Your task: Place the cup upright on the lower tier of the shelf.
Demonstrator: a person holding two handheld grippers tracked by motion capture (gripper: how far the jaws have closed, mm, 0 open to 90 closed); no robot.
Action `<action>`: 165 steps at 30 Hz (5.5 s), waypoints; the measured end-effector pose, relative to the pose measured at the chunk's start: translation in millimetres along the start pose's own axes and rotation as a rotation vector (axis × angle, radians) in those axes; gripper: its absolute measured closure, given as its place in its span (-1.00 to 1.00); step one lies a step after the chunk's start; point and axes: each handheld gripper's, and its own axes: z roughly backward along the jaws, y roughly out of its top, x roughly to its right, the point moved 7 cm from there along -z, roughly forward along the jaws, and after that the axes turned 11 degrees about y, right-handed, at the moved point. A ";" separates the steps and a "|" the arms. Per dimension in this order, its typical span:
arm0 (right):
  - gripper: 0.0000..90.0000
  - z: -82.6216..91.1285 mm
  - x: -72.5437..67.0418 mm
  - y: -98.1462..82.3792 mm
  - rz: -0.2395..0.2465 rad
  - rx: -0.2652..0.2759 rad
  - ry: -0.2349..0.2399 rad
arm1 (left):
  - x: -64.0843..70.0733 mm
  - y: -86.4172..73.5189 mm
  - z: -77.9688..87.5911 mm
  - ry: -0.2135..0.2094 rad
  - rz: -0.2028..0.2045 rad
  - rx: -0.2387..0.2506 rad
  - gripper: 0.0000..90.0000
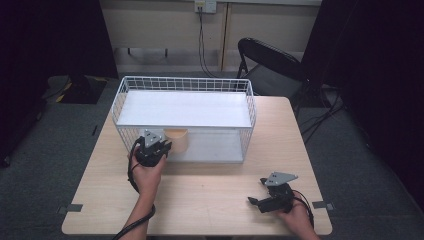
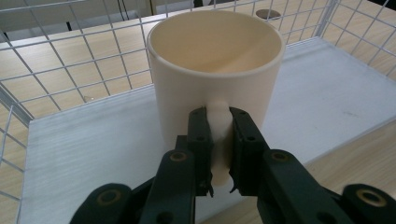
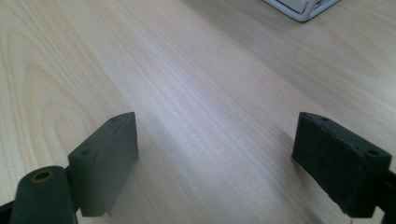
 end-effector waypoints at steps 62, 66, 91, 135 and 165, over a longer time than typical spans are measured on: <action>-0.70 0.3 -0.1 -0.3 0.002 0.000 0.002 | -7.8 -18.0 9.2 -0.084 0.070 0.004 -0.32; -0.70 0.3 -0.1 -0.3 0.002 0.000 0.002 | -8.2 -22.4 16.2 -0.106 0.057 -0.001 -0.41; -0.70 0.3 -0.1 -0.3 0.002 0.000 0.002 | -14.1 -46.1 45.8 -0.181 0.031 -0.017 -0.53; -0.70 0.6 -0.5 -0.8 0.007 0.002 0.005 | -41.8 -108.8 66.7 -0.244 -0.126 -0.098 -0.58; -0.70 0.6 -0.5 -0.8 0.007 0.002 0.006 | -40.5 -125.5 65.8 -0.232 -0.212 -0.178 -0.69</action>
